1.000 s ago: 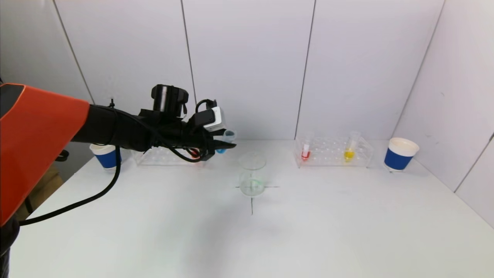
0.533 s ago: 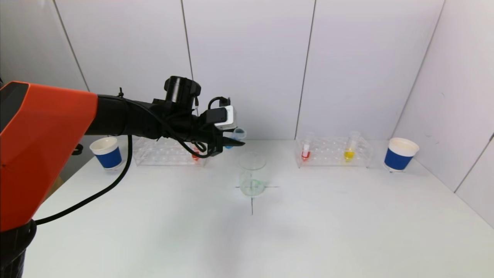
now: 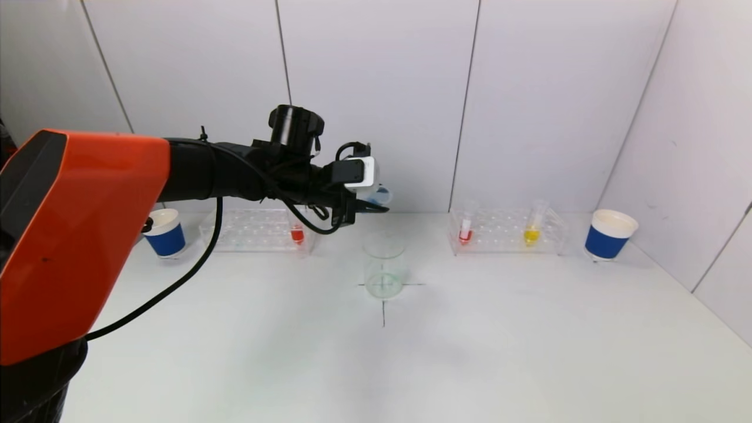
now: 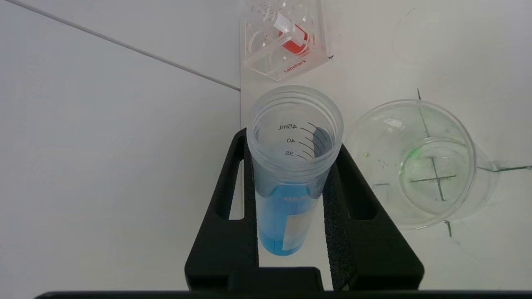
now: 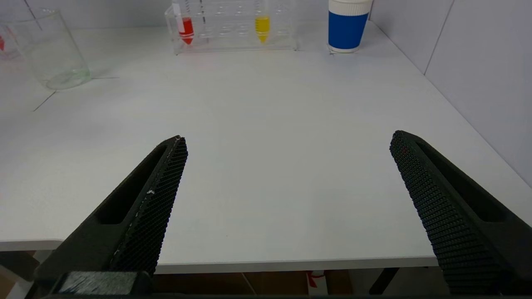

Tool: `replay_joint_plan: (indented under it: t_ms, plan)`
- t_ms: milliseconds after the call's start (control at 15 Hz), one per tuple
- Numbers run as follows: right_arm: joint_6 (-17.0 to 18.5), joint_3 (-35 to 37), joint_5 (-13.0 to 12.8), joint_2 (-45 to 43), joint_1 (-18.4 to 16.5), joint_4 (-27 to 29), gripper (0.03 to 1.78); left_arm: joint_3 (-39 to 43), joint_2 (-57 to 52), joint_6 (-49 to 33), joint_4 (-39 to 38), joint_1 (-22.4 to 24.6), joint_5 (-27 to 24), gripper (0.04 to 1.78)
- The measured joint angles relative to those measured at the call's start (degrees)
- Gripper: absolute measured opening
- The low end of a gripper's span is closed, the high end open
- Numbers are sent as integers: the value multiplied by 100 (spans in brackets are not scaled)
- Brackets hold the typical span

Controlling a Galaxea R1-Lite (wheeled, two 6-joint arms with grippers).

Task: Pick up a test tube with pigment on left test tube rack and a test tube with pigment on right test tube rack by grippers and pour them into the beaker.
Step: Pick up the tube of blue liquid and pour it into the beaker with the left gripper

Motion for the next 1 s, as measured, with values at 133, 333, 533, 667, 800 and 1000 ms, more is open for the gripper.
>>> replay_joint_plan:
  t_ms: [133, 333, 533, 667, 800, 1000]
  plan:
    - [2, 0, 0, 0, 0, -1, 177, -44, 60, 110, -55, -2, -11, 46]
    - [0, 0, 1, 0, 0, -1, 177, -16, 162, 386, -391, 48, -23, 46]
    - [2, 0, 1, 0, 0, 0, 177, 98, 206, 568, -630, 74, -39, 46]
    - [2, 0, 0, 0, 0, 0, 177, 188, 206, 736, -786, 94, -72, 46]
    - [2, 0, 0, 0, 0, -1, 177, 391, 206, 998, -1134, 111, -85, 46]
    - [2, 0, 0, 0, 0, -1, 177, 736, 217, 1213, -1780, 135, -130, 46]
